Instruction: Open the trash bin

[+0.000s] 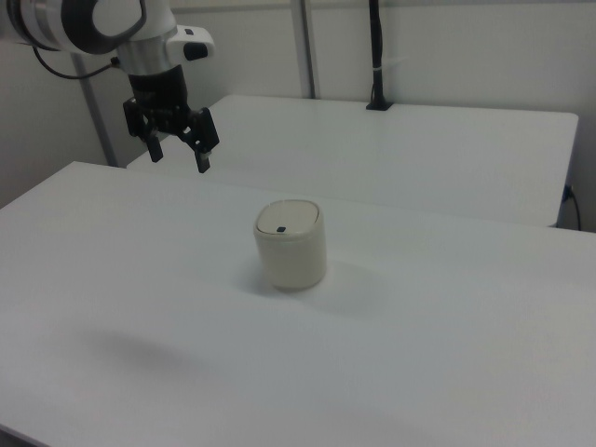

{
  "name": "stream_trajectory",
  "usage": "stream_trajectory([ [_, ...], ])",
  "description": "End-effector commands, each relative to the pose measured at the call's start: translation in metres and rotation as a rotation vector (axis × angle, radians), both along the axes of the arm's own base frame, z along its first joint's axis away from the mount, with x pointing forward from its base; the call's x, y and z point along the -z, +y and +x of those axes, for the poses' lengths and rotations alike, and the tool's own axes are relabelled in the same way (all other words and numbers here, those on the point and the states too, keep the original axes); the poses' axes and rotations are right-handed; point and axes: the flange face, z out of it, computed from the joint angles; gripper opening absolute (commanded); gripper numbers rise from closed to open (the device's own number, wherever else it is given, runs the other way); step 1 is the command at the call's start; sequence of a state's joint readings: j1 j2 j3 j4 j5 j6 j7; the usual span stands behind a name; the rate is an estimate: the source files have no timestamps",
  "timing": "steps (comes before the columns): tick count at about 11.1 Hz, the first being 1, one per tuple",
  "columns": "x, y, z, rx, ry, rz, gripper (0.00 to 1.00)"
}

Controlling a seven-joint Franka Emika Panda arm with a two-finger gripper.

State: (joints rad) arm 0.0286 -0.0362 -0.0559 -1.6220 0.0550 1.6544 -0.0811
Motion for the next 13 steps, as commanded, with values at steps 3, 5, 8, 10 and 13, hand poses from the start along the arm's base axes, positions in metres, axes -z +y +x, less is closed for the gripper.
stream_trajectory([
  [3, 0.008, 0.001, 0.010, -0.092, -0.028, -0.018, 0.93],
  [5, 0.014, -0.001, 0.016, -0.078, -0.036, -0.020, 0.73],
  [8, 0.018, -0.004, 0.020, -0.063, -0.037, -0.019, 0.18],
  [10, 0.017, -0.004, 0.025, 0.009, -0.069, -0.012, 0.00],
  [13, 0.031, -0.011, 0.049, 0.165, -0.179, 0.005, 0.00],
])
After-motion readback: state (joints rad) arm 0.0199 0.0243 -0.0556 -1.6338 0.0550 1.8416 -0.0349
